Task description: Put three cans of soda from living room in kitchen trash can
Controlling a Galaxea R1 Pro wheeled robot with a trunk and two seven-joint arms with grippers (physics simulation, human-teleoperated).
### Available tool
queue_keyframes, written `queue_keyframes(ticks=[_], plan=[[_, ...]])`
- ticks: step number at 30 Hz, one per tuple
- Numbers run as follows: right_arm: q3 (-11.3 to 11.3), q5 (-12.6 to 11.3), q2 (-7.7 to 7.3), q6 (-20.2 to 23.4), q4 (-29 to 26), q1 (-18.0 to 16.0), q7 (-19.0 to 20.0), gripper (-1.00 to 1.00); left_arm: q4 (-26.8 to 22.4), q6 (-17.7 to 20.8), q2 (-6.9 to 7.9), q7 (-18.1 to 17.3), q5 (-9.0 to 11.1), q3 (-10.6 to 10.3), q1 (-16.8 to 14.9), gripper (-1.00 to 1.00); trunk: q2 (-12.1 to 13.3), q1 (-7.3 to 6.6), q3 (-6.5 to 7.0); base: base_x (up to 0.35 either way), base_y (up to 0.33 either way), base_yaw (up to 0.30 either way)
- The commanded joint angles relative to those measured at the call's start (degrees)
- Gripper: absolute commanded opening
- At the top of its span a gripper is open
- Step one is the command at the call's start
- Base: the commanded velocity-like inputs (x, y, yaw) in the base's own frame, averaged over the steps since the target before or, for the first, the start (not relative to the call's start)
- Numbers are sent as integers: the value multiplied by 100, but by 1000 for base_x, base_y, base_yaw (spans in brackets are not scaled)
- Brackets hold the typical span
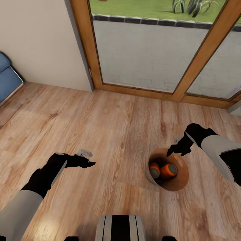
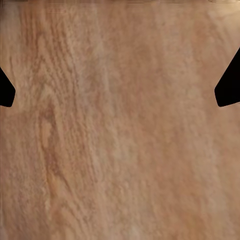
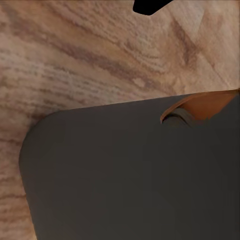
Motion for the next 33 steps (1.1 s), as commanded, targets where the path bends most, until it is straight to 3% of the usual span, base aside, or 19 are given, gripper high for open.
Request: queue_keyframes(ticks=[1, 8, 33], plan=[[7, 8, 1, -18, 0, 0, -13, 100, -3, 0, 0, 0, -3, -3, 0, 100, 0, 0, 0, -210, 0, 0], [14, 8, 14, -18, 0, 1, -16, 100, -8, 0, 0, 0, -8, -7, 0, 100, 0, 0, 0, -196, 0, 0], [16, 8, 28, -27, 0, 36, -16, 100, -15, 0, 0, -3, 2, -7, 0, 100, 0, 0, 0, -6, 0, 0]])
